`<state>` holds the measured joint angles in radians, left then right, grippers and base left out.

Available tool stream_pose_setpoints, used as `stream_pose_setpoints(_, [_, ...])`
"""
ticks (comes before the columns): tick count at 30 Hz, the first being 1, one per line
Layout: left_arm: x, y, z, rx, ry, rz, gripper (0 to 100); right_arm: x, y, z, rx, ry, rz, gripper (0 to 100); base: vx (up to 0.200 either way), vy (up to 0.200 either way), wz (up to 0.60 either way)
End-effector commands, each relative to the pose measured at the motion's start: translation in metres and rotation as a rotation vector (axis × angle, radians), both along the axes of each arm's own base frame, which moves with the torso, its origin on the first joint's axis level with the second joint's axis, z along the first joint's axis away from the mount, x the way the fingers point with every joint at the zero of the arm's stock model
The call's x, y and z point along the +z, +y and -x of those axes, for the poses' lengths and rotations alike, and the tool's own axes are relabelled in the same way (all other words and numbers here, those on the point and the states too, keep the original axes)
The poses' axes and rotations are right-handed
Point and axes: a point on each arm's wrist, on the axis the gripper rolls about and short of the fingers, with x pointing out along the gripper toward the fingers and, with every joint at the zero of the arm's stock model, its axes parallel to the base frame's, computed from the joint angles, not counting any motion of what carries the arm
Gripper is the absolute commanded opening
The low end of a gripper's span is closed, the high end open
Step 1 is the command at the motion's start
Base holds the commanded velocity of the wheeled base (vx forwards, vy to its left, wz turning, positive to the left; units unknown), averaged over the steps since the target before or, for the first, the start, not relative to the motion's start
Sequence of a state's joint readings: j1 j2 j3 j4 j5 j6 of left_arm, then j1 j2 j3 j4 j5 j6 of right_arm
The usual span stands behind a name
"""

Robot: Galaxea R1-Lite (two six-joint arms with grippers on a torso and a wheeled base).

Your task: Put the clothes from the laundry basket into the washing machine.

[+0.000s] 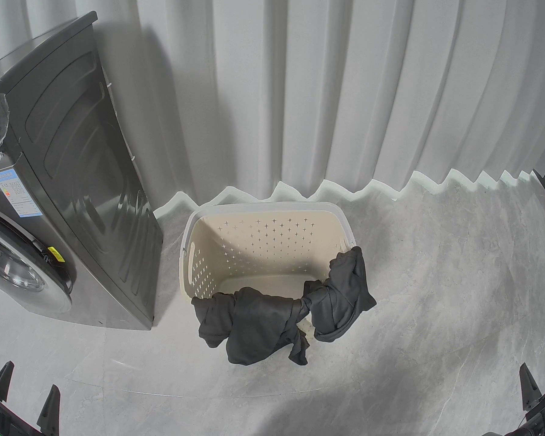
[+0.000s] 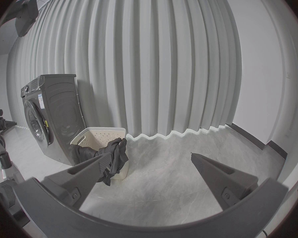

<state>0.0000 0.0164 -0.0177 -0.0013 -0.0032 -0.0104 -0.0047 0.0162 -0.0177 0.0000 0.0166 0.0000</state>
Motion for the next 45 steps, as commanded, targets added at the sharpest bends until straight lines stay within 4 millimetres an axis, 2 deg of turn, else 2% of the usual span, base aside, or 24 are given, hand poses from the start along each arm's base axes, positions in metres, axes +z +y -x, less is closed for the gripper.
stream_pose_setpoints(1, [-0.0052, 0.0, -0.0001, 0.0, 0.001, 0.0, 100, -0.0053, 0.0, -0.0001, 0.0, 0.001, 0.0, 100, 0.0, 0.0, 0.0])
stream_pose_setpoints(6, [-0.0052, 0.0, -0.0001, 0.0, 0.001, 0.002, 100, -0.0053, 0.0, -0.0001, 0.0, 0.001, 0.0, 100, 0.0, 0.0, 0.0])
stream_pose_setpoints(45, [-0.0052, -0.0001, -0.0001, -0.003, 0.001, 0.008, 100, -0.0053, 0.0, -0.0001, 0.0, 0.001, 0.0, 100, 0.0, 0.2, 0.0])
